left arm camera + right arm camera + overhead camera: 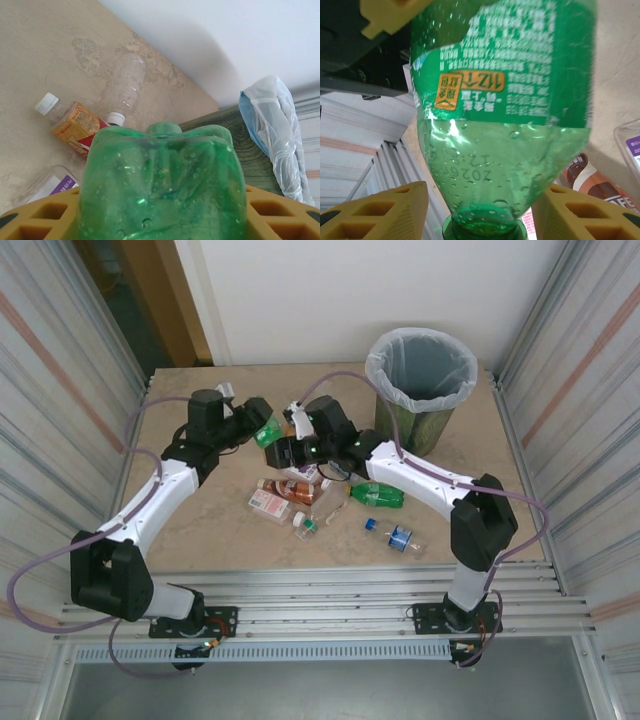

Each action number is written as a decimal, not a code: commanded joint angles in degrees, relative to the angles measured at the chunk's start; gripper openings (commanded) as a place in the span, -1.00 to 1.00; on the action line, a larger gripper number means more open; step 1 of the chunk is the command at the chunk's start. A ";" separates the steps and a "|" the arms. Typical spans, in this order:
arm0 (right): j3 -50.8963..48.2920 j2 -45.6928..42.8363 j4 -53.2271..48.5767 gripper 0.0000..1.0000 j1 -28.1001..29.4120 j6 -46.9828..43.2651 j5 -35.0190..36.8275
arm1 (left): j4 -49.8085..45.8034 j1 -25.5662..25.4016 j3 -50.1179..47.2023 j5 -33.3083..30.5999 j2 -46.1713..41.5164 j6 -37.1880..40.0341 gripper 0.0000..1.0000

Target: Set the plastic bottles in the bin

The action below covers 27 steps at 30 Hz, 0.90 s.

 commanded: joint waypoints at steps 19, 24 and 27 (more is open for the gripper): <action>3.36 -0.53 -6.15 -1.00 1.03 0.30 8.48 | 1.62 -0.14 1.28 0.90 -3.71 0.81 0.98; 3.29 -3.14 -9.70 -1.00 -0.03 0.23 12.75 | 1.44 0.03 2.11 1.33 -5.60 2.87 0.97; 3.14 -5.30 -12.07 -1.00 -0.77 0.00 15.88 | 1.41 -0.05 1.95 0.53 -7.49 4.68 0.97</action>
